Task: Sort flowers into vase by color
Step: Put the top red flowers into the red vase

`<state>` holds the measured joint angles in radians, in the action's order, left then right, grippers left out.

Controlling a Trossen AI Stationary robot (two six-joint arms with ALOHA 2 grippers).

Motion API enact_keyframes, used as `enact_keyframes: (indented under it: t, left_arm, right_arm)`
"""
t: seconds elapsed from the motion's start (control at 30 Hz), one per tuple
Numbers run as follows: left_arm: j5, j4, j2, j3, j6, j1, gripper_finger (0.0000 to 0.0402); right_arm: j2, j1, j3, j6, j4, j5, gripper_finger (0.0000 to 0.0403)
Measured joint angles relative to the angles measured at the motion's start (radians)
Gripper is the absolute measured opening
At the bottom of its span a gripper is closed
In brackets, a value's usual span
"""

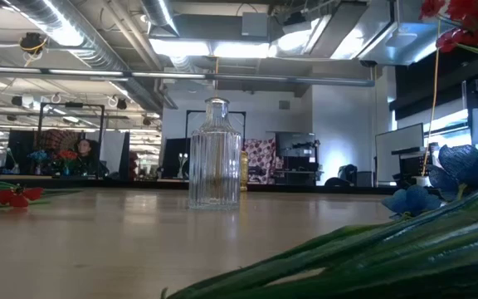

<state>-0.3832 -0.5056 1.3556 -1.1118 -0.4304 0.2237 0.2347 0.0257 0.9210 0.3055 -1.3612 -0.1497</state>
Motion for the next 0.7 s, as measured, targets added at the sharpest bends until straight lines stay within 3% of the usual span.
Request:
enact_keyframes:
  t: [0.2, 0.33, 0.5, 0.7]
  left_arm:
    - [0.009, 0.014, -0.008, 0.0, -0.047, 0.0, 0.0009]
    - [0.058, 0.125, -0.075, 0.0, -0.066, -0.002, 0.0009]
    - [0.054, 0.251, -0.138, 0.0, -0.076, 0.015, 0.0009]
    - [0.049, 0.344, -0.158, 0.0, -0.083, 0.032, 0.0009]
  right_arm:
    - [0.109, 0.0, 0.118, -0.004, -0.047, 0.0, 0.0211]
    - [0.173, 0.0, 0.228, 0.003, -0.202, 0.0, 0.0254]
    - [0.173, 0.0, 0.261, 0.082, -0.209, -0.053, 0.0263]
    - [0.164, 0.0, 0.185, 0.146, -0.215, -0.117, 0.0243]
